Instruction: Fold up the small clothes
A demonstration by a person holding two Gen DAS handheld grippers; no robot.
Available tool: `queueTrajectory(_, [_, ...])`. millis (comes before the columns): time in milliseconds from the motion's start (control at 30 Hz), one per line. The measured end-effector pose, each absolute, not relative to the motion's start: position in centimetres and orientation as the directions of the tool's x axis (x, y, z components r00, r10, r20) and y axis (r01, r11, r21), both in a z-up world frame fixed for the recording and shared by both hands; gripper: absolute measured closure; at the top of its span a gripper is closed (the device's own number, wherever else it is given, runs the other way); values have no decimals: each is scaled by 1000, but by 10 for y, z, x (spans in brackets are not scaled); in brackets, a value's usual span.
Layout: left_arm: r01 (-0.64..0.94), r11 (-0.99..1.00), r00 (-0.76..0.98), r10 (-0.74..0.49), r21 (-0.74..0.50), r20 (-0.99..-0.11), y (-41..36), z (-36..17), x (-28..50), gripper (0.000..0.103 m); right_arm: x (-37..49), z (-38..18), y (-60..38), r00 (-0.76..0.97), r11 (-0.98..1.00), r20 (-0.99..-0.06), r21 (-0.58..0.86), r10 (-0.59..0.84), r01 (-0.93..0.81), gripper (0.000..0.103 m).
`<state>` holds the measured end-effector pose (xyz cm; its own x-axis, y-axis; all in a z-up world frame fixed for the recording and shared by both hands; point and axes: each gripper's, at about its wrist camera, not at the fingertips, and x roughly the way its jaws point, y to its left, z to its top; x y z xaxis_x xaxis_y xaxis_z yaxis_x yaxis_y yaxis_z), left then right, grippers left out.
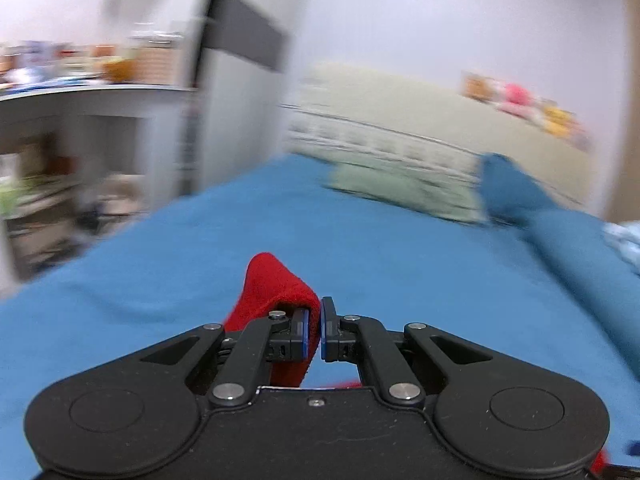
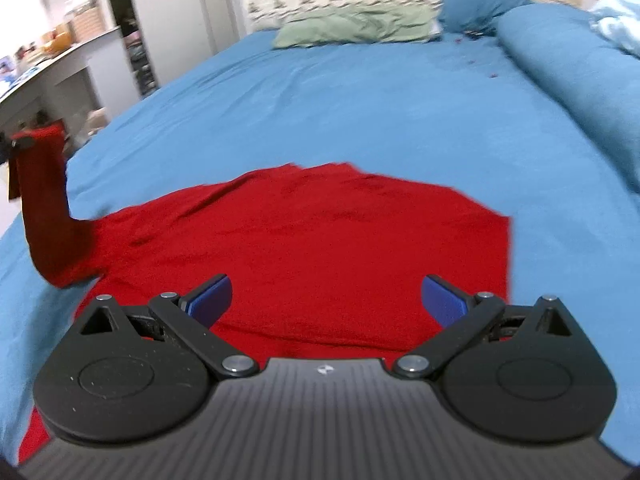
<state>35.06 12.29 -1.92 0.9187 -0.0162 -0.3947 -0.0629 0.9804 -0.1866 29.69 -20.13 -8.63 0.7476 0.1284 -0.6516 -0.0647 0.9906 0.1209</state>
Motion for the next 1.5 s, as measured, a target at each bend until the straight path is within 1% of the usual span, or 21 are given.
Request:
queueTrajectory(67, [48,980,902,-127,-195,-412,72,-32,356,98,295,-86,-210,753,993,-651,112,97,-31,0])
queueTrajectory(167, [149,971,851,-223,-190,-476,6,-74,365,98,295,-90,-223,753,994,-655,109,60,16,0])
queueTrajectory(333, [198,966,740,-257,-163,-621,-55,-152,373,98,297,-109,-234,719,996,-695,74,11,55,0])
queueTrajectory(400, [217,967,722,-249,-131,-645,-60,-165,373,98,298,-115,-233,708,997,-707,52,2,49,0])
queueTrajectory(467, [237,967,725,-239,-91,-646,-62,-164,370,92,300,-120,-232,706,999,-708,42,6,34,0])
queueTrajectory(500, [248,965,727,-243,-84,-643,-59,-162,365,85,301,-121,-232,708,999,-706,46,13,27,0])
queueTrajectory(567, [273,960,736,-250,-63,-629,-53,-152,357,34,306,-121,-231,715,998,-698,60,34,10,0])
queueTrajectory(633, [273,962,767,-227,-15,-600,-41,-143,342,18,309,-118,-227,731,998,-679,66,62,-23,0])
queueTrajectory(667, [259,966,783,-198,19,-590,-33,-139,335,13,312,-117,-223,736,997,-673,63,76,-46,0])
queueTrajectory(767, [182,981,801,-106,71,-589,-4,-133,325,13,323,-118,-204,748,988,-650,31,134,-150,0])
queueTrajectory(867, [109,988,804,-24,109,-594,25,-137,320,13,332,-125,-176,744,961,-643,-46,180,-273,0])
queueTrajectory(967, [36,992,787,46,120,-615,51,-146,320,13,338,-135,-142,745,914,-636,-152,201,-376,0])
queueTrajectory(1133, [-48,994,769,100,99,-631,82,-152,308,13,341,-154,-94,788,799,-586,-374,190,-471,0])
queueTrajectory(1233, [-59,993,761,112,104,-639,87,-154,305,13,346,-170,-70,807,711,-564,-496,173,-499,11])
queueTrajectory(1300, [-60,993,757,114,105,-644,86,-156,306,13,351,-181,-56,802,655,-572,-543,169,-525,28])
queueTrajectory(1333, [-62,993,755,113,102,-646,87,-157,306,13,352,-187,-51,798,631,-579,-559,167,-538,33])
queueTrajectory(1367, [-64,993,753,112,98,-648,88,-158,308,13,353,-190,-46,793,613,-586,-568,168,-549,42])
queueTrajectory(1400, [-65,993,752,112,95,-649,90,-158,307,14,355,-192,-42,786,607,-593,-565,172,-559,56])
queueTrajectory(1433, [-68,993,751,112,93,-651,90,-159,306,14,358,-192,-41,778,613,-603,-552,175,-566,64])
queueTrajectory(1467, [-70,993,750,113,92,-652,91,-159,305,15,362,-190,-40,771,632,-613,-530,175,-565,79])
queueTrajectory(1500, [-72,993,747,114,90,-655,91,-160,307,16,367,-186,-44,771,667,-613,-505,171,-549,81])
